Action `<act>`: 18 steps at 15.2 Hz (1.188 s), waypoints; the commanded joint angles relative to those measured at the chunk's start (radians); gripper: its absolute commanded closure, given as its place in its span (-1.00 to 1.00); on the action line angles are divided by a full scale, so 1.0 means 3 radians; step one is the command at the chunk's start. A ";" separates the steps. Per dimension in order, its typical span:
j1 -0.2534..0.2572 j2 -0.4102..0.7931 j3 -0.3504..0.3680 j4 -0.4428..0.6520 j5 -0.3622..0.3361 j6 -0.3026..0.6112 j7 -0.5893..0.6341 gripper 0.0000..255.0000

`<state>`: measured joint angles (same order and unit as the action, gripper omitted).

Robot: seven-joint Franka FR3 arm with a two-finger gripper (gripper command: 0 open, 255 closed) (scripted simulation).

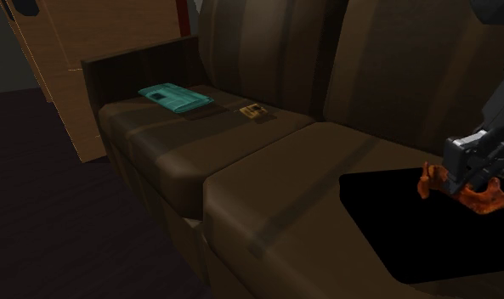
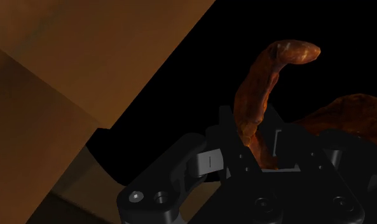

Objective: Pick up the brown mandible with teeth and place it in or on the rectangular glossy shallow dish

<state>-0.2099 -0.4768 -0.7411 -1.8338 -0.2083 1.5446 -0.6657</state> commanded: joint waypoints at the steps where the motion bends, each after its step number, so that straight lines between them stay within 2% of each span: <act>1: 0.0000 0.0000 0.0000 0.0000 0.0000 0.0000 0.0000 -1.00; 6: 0.0000 0.0000 0.0000 0.0000 0.0000 0.0000 0.0000 -1.00; 10: 0.0070 0.0183 -0.0051 0.0586 0.0095 -0.0422 -0.0089 -1.00; 18: 0.0070 0.0183 -0.0050 0.0586 0.0095 -0.0422 -0.0089 -1.00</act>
